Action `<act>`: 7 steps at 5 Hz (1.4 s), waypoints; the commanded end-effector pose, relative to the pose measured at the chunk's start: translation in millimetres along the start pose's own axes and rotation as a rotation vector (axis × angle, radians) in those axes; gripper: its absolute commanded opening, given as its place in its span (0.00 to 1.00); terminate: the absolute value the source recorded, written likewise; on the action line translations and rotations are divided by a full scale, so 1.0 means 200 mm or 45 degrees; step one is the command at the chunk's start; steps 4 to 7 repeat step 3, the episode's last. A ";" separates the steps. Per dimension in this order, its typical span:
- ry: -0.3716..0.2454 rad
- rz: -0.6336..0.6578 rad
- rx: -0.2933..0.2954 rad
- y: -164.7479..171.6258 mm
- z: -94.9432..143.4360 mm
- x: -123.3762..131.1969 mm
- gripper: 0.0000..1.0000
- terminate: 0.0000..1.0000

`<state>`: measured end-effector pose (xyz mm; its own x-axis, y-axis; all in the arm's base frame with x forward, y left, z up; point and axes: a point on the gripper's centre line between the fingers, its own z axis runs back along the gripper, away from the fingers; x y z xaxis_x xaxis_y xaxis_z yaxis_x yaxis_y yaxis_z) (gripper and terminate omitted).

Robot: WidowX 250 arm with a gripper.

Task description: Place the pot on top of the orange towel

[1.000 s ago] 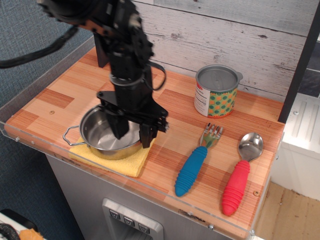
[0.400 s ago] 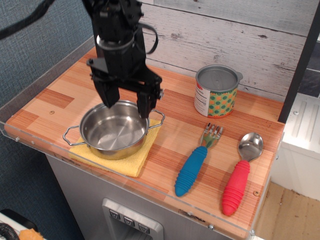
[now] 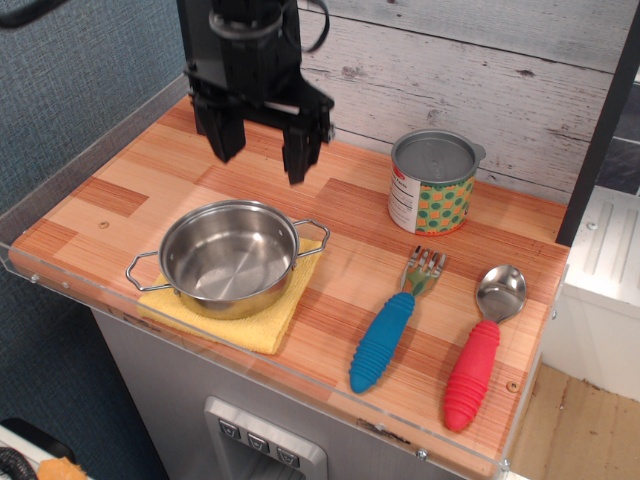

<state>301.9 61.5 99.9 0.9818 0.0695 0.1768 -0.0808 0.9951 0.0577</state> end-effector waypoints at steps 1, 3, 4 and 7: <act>-0.054 0.099 0.044 0.21 0.05 0.07 1.00 0.00; -0.052 0.192 0.080 0.46 0.03 0.10 1.00 1.00; -0.052 0.192 0.080 0.46 0.03 0.10 1.00 1.00; -0.052 0.192 0.080 0.46 0.03 0.10 1.00 1.00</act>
